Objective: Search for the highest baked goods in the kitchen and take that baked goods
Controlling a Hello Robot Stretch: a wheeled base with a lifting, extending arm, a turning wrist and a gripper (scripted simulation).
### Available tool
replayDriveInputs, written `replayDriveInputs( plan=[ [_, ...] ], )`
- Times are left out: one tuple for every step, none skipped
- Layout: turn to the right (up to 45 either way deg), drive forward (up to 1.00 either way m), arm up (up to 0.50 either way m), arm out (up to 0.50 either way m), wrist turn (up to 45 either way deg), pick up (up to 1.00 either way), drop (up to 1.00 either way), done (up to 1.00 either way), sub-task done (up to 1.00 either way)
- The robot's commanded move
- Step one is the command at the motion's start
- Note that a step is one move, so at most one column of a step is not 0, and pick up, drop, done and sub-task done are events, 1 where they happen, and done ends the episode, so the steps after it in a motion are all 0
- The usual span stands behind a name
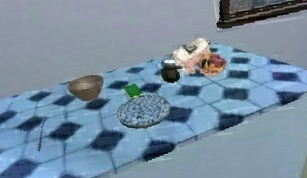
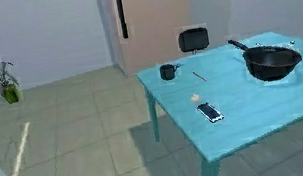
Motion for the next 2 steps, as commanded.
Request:
replayDriveInputs(
  plan=[
    [-45.0, 0.00, 0.00, 0.00, 0.0, 0.00, 0.00, 0.00, 0.00],
    [-24.0, 0.00, 0.00, 0.00, 0.0, 0.00, 0.00, 0.00, 0.00]
  ],
)
